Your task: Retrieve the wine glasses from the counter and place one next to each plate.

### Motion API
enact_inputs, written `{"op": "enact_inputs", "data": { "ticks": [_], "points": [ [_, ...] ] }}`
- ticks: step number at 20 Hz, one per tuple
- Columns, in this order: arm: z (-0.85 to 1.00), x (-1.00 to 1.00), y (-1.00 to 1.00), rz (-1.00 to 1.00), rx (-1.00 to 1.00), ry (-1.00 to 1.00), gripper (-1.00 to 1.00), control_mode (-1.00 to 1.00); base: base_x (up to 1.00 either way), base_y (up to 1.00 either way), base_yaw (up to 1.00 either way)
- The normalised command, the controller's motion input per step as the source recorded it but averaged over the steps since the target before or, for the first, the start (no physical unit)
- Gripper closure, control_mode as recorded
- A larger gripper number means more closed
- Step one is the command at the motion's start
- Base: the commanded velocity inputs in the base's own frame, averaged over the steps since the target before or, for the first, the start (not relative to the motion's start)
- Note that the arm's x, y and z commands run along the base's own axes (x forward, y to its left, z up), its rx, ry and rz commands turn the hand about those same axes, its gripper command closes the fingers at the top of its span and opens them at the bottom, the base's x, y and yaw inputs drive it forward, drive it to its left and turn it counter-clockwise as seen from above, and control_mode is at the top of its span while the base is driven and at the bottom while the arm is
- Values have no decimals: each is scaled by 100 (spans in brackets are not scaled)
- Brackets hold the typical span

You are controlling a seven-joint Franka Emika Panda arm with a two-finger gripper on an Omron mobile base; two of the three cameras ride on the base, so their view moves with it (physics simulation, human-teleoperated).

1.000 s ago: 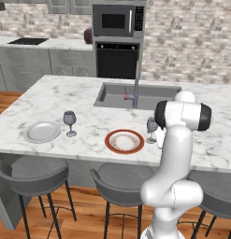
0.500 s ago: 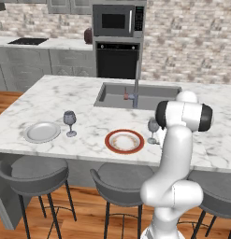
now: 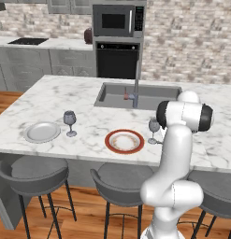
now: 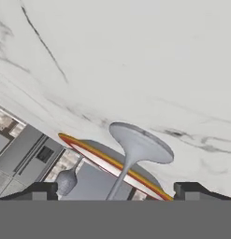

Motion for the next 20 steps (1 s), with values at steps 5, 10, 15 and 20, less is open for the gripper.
{"op": "enact_inputs", "data": {
  "ticks": [5,10,15,20],
  "points": [
    [-5,0,-19,0,0,1,-100,-100,0,0,0],
    [11,-43,-22,0,0,-5,-100,-100,0,0,0],
    [25,-81,-6,0,0,-11,-100,-100,0,0,0],
    [49,-94,0,0,0,-21,-100,-100,0,0,0]
  ]
}}
